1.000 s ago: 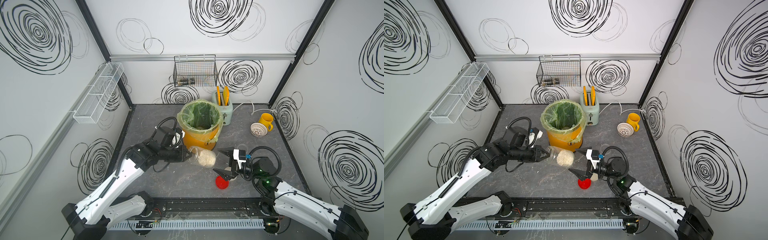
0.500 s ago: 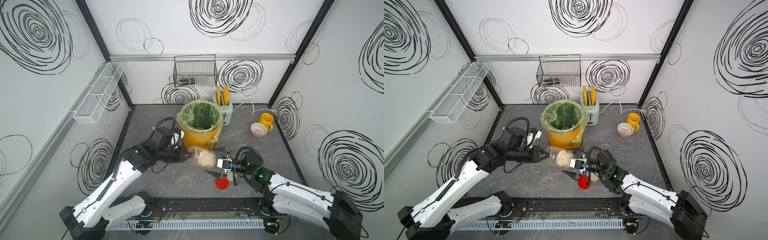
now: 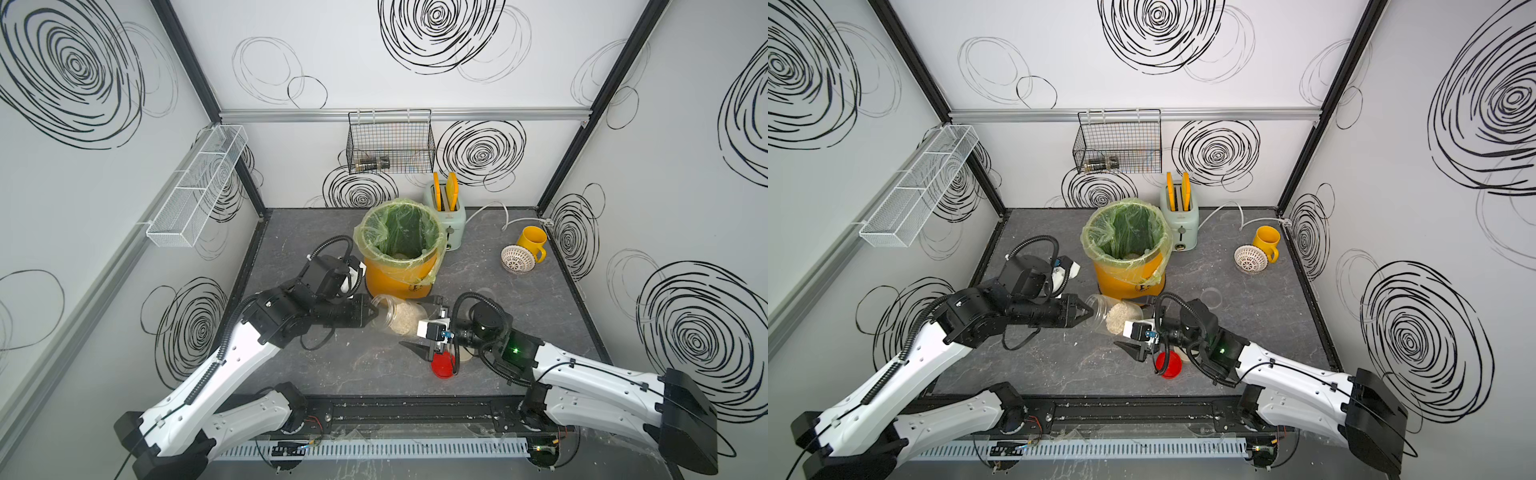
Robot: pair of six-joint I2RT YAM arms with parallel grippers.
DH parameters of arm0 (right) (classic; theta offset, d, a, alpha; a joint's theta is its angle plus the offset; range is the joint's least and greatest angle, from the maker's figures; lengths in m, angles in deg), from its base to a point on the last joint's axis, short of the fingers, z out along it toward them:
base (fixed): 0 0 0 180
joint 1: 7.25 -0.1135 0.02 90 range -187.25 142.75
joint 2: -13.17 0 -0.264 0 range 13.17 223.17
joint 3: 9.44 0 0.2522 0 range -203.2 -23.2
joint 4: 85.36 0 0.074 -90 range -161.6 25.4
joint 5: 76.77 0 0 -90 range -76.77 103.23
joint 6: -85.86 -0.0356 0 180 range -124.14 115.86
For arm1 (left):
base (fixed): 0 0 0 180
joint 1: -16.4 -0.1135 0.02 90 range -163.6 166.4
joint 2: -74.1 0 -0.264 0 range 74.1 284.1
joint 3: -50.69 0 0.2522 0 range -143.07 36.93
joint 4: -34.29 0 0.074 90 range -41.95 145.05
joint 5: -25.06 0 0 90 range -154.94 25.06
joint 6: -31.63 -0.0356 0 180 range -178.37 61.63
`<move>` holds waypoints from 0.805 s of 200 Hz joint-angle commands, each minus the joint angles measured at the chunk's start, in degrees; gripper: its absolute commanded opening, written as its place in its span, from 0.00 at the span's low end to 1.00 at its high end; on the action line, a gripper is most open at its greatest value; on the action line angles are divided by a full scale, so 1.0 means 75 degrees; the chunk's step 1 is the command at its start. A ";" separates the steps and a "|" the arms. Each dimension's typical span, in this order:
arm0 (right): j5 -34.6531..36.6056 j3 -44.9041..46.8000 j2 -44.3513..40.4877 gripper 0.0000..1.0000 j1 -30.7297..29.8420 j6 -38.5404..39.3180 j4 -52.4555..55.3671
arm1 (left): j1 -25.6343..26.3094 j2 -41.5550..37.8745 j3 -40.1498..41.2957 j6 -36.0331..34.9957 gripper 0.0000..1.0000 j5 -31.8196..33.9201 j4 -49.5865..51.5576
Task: Empty expired oatmeal from jars
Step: Pour the expired oatmeal into the trash bin.
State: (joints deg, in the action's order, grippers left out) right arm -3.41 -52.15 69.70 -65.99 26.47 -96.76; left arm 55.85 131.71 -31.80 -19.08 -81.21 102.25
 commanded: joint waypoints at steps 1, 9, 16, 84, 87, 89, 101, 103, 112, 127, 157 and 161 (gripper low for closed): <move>0.0519 -0.0236 0.0083 0.99 -0.0159 -0.0130 0.0860 | 0.0217 -0.0033 -0.0622 -0.0037 0.00 0.0465 -0.0724; 0.0614 -0.0287 0.0130 0.99 -0.0160 -0.0192 0.0931 | 0.0319 -0.0005 -0.0672 -0.0035 0.00 0.0621 -0.0666; 0.0707 -0.0301 0.0170 0.99 -0.0160 -0.0305 0.0886 | 0.0410 0.0020 -0.0721 -0.0063 0.00 0.0731 -0.0614; 0.1444 -0.0212 0.0466 0.98 -0.0547 -0.1175 0.0301 | 0.1193 0.0554 -0.1241 -0.0503 0.00 0.2008 0.0136; 0.1529 -0.0242 0.0466 0.98 -0.0591 -0.1251 0.0349 | 0.1215 0.0566 -0.1251 -0.0514 0.00 0.2028 0.0150; 0.1590 -0.0271 0.0466 0.97 -0.0616 -0.1308 0.0386 | 0.1220 0.0569 -0.1253 -0.0515 0.00 0.2038 0.0161; 0.2148 -0.0463 0.0434 0.95 -0.0801 -0.1704 0.0684 | 0.1223 0.0601 -0.1254 -0.0527 0.00 0.2141 0.0212; 0.2245 -0.0496 0.0432 0.95 -0.0842 -0.1788 0.0751 | 0.1222 0.0595 -0.1254 -0.0527 0.00 0.2160 0.0215; 0.2739 -0.0649 0.0388 0.95 -0.0990 -0.2146 0.1041 | 0.1222 0.0585 -0.1237 -0.0539 0.00 0.2200 0.0216; 0.3231 -0.0718 0.0278 0.95 -0.1217 -0.2371 0.1404 | 0.1202 0.0569 -0.1179 -0.0539 0.00 0.2165 0.0142; 0.3547 -0.0327 0.0033 0.95 -0.1386 -0.2123 0.1048 | 0.1178 0.0591 -0.1055 -0.0516 0.00 0.1863 -0.0115; 0.3550 -0.0304 0.0033 0.95 -0.1390 -0.2077 0.1008 | 0.1167 0.0594 -0.1055 -0.0516 0.00 0.1838 -0.0123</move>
State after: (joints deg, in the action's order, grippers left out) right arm 18.84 -55.34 71.45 -75.65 11.50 -88.76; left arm 64.94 136.84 -38.20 -23.26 -66.46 107.89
